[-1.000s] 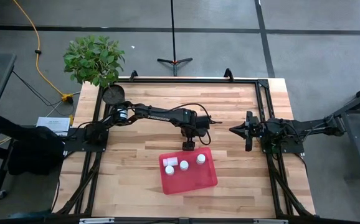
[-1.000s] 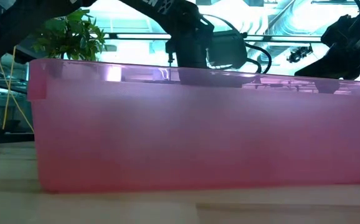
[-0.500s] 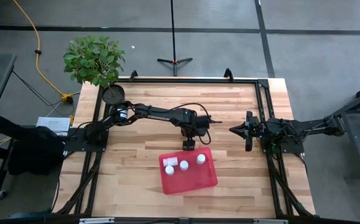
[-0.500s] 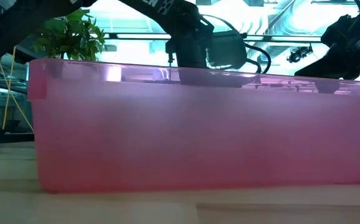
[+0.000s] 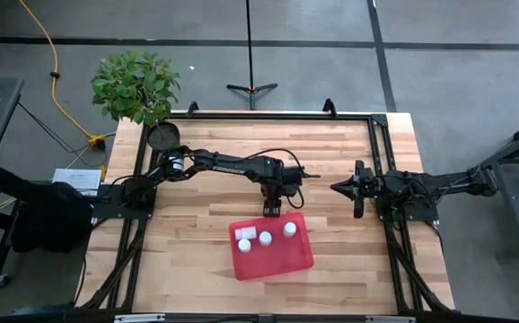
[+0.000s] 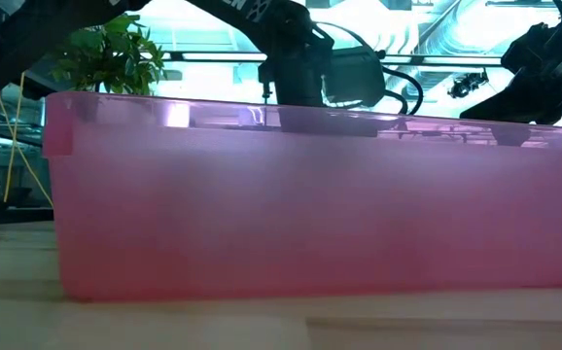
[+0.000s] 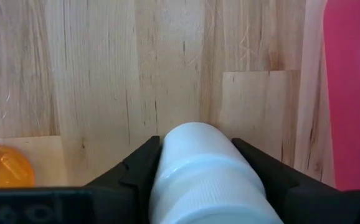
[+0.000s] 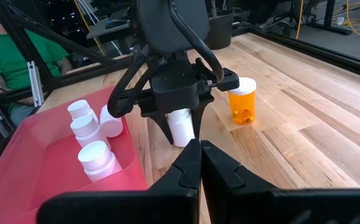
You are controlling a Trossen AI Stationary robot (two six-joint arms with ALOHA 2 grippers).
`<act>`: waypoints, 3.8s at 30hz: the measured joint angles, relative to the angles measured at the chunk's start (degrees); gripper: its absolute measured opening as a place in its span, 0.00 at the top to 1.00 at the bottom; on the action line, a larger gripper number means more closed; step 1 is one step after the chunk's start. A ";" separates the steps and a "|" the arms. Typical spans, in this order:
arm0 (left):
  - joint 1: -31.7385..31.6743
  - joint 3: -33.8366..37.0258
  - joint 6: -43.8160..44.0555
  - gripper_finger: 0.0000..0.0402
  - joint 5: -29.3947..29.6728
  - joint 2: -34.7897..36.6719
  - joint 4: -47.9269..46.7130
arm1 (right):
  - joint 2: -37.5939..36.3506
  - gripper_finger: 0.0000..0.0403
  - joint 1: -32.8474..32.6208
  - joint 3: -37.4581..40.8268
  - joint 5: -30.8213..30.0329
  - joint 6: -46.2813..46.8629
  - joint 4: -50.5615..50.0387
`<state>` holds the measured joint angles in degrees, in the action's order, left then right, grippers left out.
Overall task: Pick and place pill bottles into a basket
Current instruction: Put the white pill bottle into the bin
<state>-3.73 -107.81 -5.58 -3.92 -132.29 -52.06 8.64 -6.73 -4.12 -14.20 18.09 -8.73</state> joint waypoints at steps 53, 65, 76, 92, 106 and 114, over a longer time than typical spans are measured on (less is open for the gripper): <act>0.00 -7.82 1.35 0.48 0.00 -0.09 -10.89 | 0.02 1.00 0.01 0.02 -0.37 -0.16 0.02; 0.02 -12.23 1.38 0.48 -0.29 -0.07 -15.89 | 0.02 1.00 0.00 0.00 -0.39 -0.17 0.02; 0.55 -15.66 1.40 0.48 -0.56 0.00 -18.99 | 0.02 1.00 0.01 0.00 -0.33 -0.17 0.02; 3.27 -22.64 1.92 0.48 -0.34 0.00 -22.61 | 0.02 1.00 0.01 0.00 -0.26 -0.15 0.02; 8.18 -25.38 3.48 0.48 0.48 0.00 -23.15 | 0.02 1.00 0.00 0.00 -0.09 -0.16 0.03; 11.11 -25.38 6.74 0.48 0.46 0.00 -23.14 | 0.02 1.00 0.01 0.00 0.85 -0.11 -0.01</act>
<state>7.39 -133.19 1.16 -3.46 -132.29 -75.20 8.67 -6.72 -4.12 -13.34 17.97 -8.73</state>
